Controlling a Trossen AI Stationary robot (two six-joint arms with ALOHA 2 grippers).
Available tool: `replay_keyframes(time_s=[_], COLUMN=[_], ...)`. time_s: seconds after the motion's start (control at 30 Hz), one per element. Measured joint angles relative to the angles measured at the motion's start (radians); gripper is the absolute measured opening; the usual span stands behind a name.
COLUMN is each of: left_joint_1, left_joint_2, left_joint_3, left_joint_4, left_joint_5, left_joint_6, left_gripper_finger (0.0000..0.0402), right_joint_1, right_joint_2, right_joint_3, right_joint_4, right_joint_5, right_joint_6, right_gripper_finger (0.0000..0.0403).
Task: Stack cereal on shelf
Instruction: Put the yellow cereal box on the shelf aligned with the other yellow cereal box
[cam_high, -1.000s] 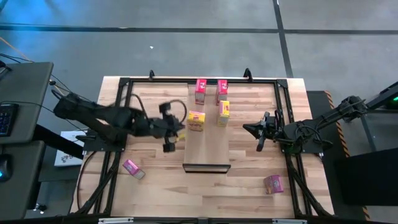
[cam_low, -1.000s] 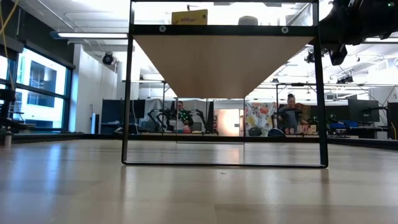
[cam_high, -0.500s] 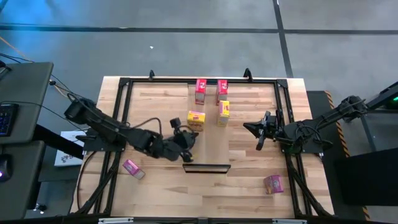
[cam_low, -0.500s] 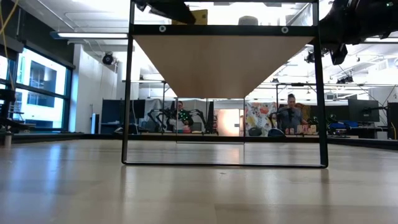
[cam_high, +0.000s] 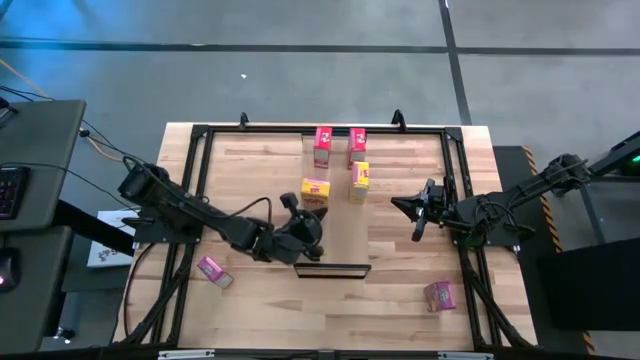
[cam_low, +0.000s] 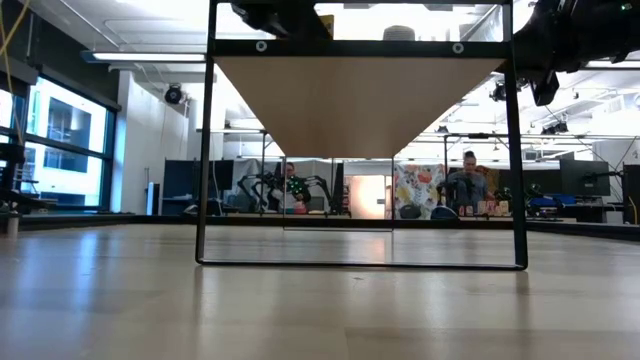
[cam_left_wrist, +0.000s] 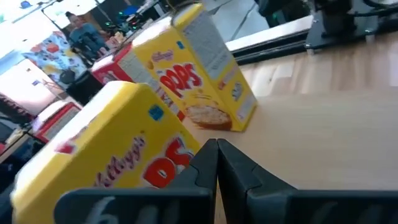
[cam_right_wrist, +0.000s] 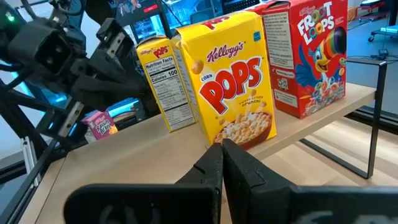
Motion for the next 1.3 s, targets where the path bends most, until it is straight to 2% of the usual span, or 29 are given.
replay_keyframes(time_s=[0.47,0.63,0.77,0.87,0.97,1.03,1.13,1.3], left_joint_1=[0.075,0.118,0.134,0.107,0.06,0.021,-0.036,-0.079], left_joint_2=[0.0,0.0,-0.003,-0.036,-0.094,-0.14,-0.22,-0.334], left_joint_3=[0.0,0.0,0.0,0.001,0.007,0.006,0.007,-0.053], left_joint_4=[0.104,0.161,0.177,0.204,0.19,0.151,0.075,-0.029], left_joint_5=[0.01,0.122,0.254,0.362,0.39,0.365,0.261,-0.064], left_joint_6=[0.011,0.01,0.013,0.07,0.148,0.198,0.233,0.249], left_gripper_finger=[0.0,0.0,0.0,0.0,0.0,0.0,0.0,0.0], right_joint_1=[0.0,0.0,0.0,0.0,0.0,0.0,0.0,0.0], right_joint_2=[0.0,0.0,0.0,0.0,0.0,0.0,0.0,0.0], right_joint_3=[0.0,0.0,0.0,0.0,0.0,0.0,0.0,0.0], right_joint_4=[0.0,0.0,0.0,-0.005,-0.017,-0.026,-0.027,-0.027], right_joint_5=[0.0,0.0,0.0,0.0,0.0,0.0,0.0,0.0], right_joint_6=[-0.001,0.002,0.0,-0.001,0.0,0.004,0.006,0.008], right_gripper_finger=[0.0,0.0,0.0,0.0,0.0,0.0,0.0,0.0])
